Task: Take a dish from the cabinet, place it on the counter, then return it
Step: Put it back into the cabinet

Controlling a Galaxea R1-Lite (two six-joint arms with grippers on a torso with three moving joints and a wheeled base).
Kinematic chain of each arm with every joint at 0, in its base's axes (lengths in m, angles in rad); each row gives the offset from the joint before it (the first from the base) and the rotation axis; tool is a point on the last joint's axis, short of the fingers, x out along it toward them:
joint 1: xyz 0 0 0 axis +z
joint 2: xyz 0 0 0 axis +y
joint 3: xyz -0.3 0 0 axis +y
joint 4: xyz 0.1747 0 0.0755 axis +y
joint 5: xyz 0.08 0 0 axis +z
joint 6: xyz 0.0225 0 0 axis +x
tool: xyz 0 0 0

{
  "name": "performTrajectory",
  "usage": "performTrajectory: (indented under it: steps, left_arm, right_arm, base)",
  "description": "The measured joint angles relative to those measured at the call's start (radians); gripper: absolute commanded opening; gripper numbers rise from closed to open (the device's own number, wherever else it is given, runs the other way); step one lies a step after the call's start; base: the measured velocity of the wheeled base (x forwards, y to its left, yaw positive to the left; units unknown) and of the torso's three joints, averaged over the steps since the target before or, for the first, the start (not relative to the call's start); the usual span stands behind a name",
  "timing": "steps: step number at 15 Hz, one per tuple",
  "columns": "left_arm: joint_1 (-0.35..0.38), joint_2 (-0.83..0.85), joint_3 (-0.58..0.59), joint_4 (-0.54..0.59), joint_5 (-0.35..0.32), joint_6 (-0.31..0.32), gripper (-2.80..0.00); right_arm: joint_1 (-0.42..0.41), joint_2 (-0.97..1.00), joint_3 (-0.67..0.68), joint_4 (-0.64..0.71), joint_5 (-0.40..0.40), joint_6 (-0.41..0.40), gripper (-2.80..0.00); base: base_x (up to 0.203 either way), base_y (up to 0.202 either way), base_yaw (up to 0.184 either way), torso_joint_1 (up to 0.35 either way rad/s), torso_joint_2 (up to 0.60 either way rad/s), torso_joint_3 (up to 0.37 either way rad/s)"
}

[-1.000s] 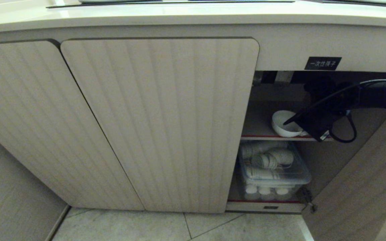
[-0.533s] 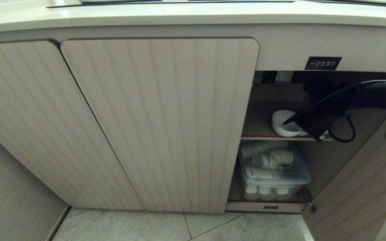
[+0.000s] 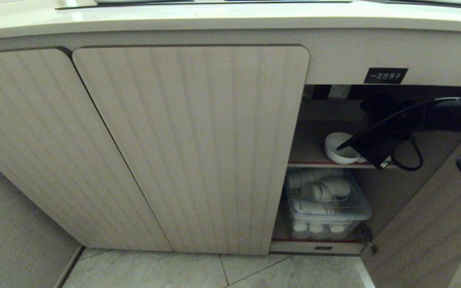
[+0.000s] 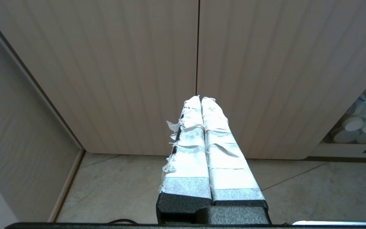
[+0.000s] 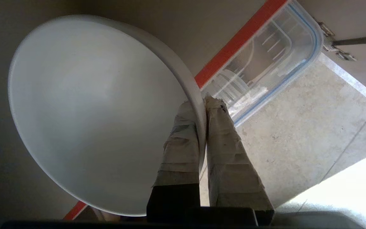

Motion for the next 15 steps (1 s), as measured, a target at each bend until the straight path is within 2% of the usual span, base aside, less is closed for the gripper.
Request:
performTrajectory:
  steps: [15]
  left_arm:
    - [0.000,0.000,0.000,0.000,0.000,0.000,-2.80]
  right_arm:
    - [0.014,0.037,-0.040,-0.007,-0.031,0.001,-2.80]
  base:
    - [0.000,0.000,0.000,0.000,0.00,0.000]
